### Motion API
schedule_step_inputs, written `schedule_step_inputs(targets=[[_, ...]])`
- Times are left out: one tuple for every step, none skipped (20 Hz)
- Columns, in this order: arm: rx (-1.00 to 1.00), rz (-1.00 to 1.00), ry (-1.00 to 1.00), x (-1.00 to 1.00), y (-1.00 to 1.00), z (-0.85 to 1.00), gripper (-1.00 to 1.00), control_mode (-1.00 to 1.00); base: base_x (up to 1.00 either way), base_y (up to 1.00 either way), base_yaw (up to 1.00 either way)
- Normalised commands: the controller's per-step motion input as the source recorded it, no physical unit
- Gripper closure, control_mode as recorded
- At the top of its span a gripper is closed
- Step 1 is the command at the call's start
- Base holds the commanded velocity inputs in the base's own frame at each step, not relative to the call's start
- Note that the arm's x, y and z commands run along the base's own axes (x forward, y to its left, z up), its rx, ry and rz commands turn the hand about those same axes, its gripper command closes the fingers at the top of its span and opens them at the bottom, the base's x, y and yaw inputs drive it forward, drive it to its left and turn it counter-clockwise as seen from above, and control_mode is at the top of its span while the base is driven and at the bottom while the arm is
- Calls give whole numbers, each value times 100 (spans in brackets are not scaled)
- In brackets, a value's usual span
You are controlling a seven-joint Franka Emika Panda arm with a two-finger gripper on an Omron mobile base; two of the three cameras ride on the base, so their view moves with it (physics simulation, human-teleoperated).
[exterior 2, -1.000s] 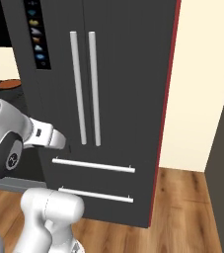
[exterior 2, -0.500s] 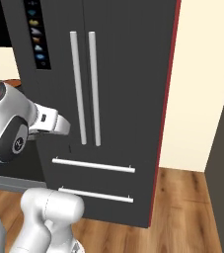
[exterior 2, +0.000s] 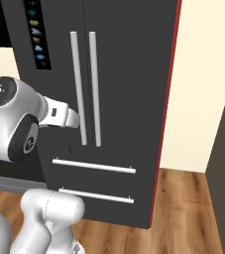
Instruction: Retrieve the fish from the fridge and place it on the saucepan with marinade on the stove.
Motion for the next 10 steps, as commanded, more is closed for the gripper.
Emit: schedule_step_inputs(targets=[[0,0,-30,14,-1,0,-100,-100,0,0,0],[0,0,-33,14,0,0,-100,-100,0,0,0],[0,0,-37,12,0,0,-100,-100,0,0,0],[0,0,-36,11,0,0,-100,-100,0,0,0],[0,0,-30,11,0,0,-100,-100,0,0,0],[0,0,-19,10,0,0,-100,-100,0,0,0],[0,0,-7,11,0,0,-100,-100,0,0,0],[0,0,0,14,0,0,-100,-100,0,0,0],[0,0,0,20,0,0,-100,-100,0,0,0],[0,0,0,24,0,0,-100,-100,0,0,0]])
